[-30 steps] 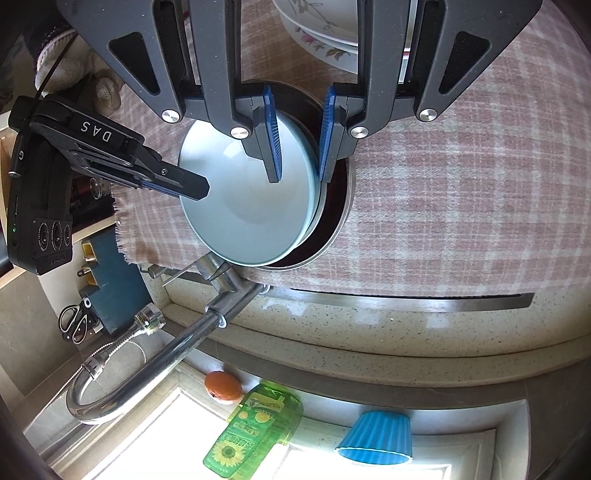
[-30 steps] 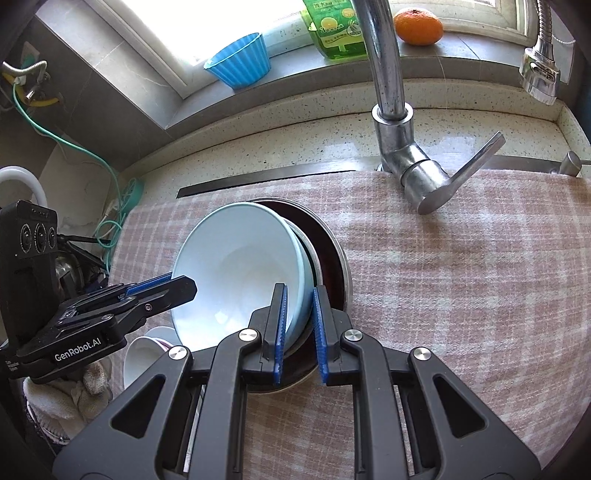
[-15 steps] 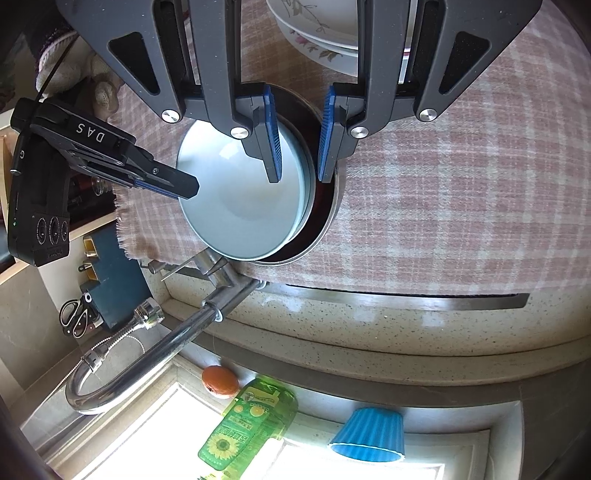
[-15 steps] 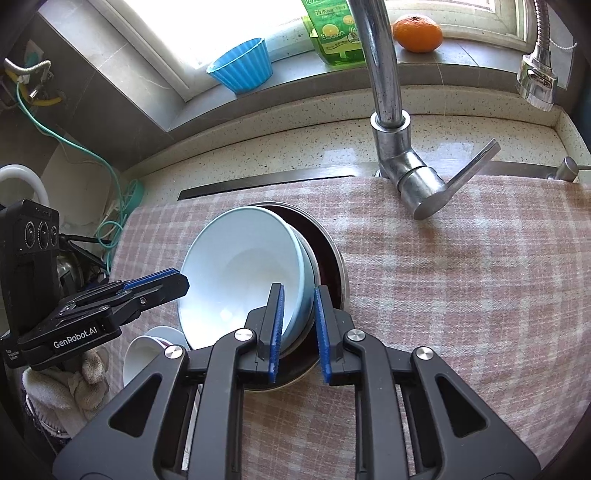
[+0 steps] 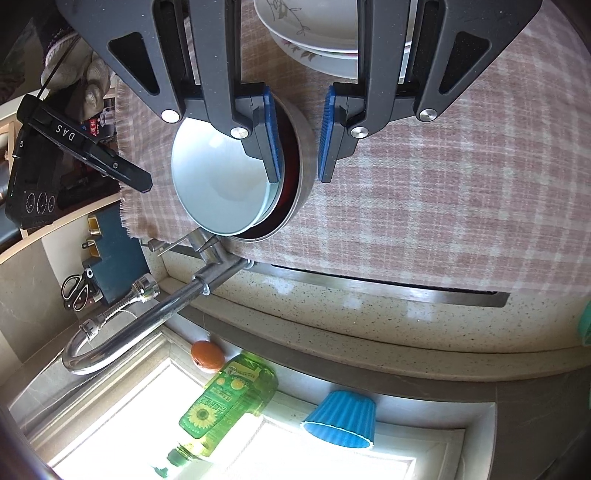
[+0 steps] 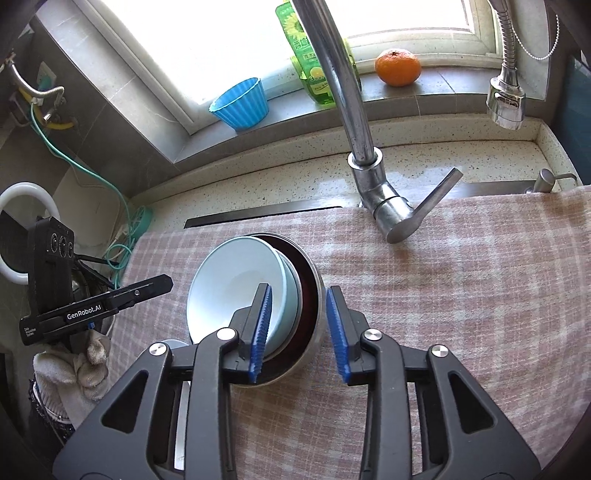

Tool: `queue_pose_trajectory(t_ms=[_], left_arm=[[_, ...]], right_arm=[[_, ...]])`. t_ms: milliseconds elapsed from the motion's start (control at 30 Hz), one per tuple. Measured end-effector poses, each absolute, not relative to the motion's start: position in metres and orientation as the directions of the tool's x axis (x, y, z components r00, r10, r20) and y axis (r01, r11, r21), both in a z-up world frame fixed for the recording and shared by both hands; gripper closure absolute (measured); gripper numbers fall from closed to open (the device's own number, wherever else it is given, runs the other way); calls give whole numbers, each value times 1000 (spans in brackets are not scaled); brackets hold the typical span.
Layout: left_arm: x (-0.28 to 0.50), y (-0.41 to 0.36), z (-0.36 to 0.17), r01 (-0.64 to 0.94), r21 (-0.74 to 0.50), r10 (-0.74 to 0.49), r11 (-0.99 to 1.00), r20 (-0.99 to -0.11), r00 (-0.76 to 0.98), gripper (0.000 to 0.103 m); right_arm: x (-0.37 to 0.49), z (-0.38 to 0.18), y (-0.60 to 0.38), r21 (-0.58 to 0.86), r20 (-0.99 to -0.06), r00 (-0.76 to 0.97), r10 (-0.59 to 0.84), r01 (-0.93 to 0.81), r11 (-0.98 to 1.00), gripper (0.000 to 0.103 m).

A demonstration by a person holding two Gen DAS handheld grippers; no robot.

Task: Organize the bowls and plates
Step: 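Lower the pale blue bowl into the small steel bowl and release, then grasp the rim of the nested bowl stack and lift it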

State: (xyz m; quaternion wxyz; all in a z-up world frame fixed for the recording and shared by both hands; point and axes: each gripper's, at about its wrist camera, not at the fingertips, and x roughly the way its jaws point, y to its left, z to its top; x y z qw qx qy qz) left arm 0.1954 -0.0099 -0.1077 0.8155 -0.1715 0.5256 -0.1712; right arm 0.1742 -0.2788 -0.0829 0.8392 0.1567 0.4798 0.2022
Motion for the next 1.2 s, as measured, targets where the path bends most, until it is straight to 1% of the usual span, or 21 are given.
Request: queue_pose_trajectory(t_ms=[167, 300, 433, 633, 867, 1033, 1100, 1167, 1200], left_arm=[[198, -8, -116, 91, -455, -453, 886, -806, 380, 85], [199, -8, -121, 88, -454, -452, 887, -812, 368, 85], [199, -11, -126, 94, -457, -459, 884, -816, 350, 85], [204, -13, -132, 80, -480, -478, 874, -815, 329, 85], [201, -12, -134, 83, -497, -496, 864, -807, 320, 85], [201, -17, -136, 92, -489, -491, 868, -813, 313, 85], [201, -19, -136, 97, -482, -487, 871, -816, 312, 85], [201, -20, -136, 99, -480, -485, 872, -818, 310, 85], [201, -20, -136, 100, -479, -484, 872, -818, 309, 85]], right_arm=[[171, -88, -287, 423, -752, 484, 448, -167, 890, 70], [172, -95, -294, 448, -746, 474, 468, -162, 879, 70], [173, -103, -291, 405, -779, 454, 433, -163, 900, 70], [177, -121, -292, 476, -778, 402, 484, -126, 870, 70], [179, -131, -298, 581, -731, 387, 563, -81, 810, 70], [179, -135, -297, 604, -721, 372, 584, -75, 794, 70], [179, -136, -294, 604, -723, 367, 585, -75, 794, 71], [179, -137, -293, 599, -729, 362, 582, -76, 797, 77], [180, -138, -291, 595, -732, 358, 579, -77, 800, 79]])
